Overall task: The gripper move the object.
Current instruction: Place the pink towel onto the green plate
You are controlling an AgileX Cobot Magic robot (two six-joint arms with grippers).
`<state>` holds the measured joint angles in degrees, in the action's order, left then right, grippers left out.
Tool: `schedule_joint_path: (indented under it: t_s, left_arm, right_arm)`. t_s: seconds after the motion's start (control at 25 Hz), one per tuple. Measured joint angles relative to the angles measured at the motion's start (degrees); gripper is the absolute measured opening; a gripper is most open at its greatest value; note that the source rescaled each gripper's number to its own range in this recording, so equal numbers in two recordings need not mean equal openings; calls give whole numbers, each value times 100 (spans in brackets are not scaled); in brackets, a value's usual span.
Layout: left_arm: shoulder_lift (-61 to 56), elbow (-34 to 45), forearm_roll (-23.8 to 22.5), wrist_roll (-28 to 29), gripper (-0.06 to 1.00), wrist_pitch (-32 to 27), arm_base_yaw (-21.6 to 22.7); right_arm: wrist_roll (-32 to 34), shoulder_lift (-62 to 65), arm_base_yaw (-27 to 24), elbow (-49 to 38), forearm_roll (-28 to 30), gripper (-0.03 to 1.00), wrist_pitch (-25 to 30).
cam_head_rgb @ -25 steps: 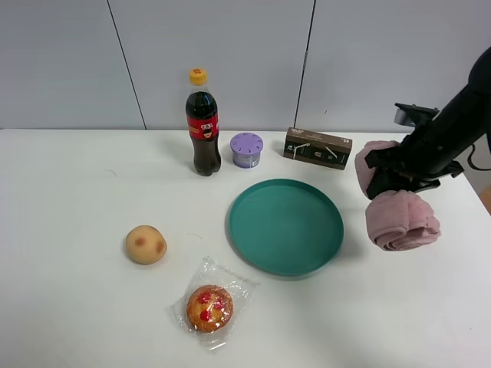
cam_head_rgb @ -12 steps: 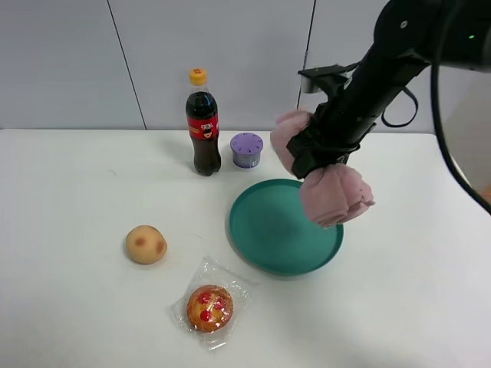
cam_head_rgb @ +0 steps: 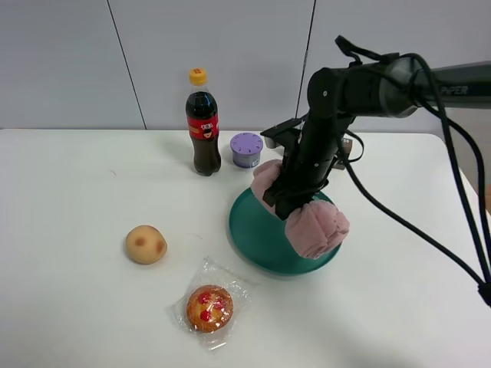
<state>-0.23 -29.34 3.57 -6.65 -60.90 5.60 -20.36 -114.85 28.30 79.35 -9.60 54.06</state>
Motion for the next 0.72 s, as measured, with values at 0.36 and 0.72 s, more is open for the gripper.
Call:
schedule_joint_path:
  t_s: [0.36, 0.72]
  left_arm:
    - [0, 0, 0, 0, 100, 0, 0]
    - [0, 0, 0, 0, 100, 0, 0]
  right_arm:
    - [93, -341, 149, 6, 174, 0, -318]
    - [390, -346, 155, 6, 439, 45, -560]
